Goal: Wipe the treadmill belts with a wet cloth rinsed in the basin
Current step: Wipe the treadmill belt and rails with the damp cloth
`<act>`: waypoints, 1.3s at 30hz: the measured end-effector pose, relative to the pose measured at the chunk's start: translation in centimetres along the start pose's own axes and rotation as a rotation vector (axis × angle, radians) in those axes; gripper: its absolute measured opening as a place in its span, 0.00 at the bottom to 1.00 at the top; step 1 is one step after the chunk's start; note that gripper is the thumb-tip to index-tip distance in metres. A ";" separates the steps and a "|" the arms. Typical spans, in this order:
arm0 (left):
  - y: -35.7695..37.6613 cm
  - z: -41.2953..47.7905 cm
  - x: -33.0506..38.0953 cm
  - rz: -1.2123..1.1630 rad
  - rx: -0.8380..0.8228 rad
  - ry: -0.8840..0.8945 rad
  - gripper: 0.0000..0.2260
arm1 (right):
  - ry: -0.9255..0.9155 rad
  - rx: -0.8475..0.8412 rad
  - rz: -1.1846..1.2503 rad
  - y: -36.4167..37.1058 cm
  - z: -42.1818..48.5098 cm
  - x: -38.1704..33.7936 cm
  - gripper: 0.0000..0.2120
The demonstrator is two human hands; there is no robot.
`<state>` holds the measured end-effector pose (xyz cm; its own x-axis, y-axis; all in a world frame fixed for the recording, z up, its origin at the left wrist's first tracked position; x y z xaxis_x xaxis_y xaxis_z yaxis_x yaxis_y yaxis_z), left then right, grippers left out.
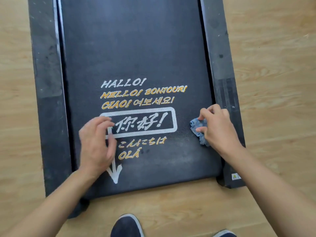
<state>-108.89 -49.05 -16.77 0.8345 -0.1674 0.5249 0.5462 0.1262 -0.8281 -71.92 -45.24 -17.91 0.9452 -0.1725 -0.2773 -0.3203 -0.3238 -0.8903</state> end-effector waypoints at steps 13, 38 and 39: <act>10.4 -6.1 13.9 -0.160 -0.444 0.285 0.23 | -0.023 0.082 -0.004 0.1 -1.1 -0.2 0.14; 9.3 -16.9 11.1 0.367 -0.523 0.091 0.54 | -0.297 -0.099 -0.299 -0.3 -1.6 -1.5 0.17; 9.3 -16.7 11.0 0.375 -0.508 0.091 0.54 | -0.308 -0.069 -0.285 -0.3 -1.6 -1.4 0.16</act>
<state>-95.83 -66.06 -21.96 0.9406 -0.2872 0.1811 0.0971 -0.2835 -0.9541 -73.27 -46.38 -16.65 0.9682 0.2153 -0.1275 -0.0368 -0.3815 -0.9236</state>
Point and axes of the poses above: each hand's wrist, its own z-axis towards the middle knuckle, its own y-axis out of the palm, x = y × z, the point moved 8 cm from there along z, towards the middle knuckle, and after that the axes turned 1 degree about y, right-handed, at the moved point
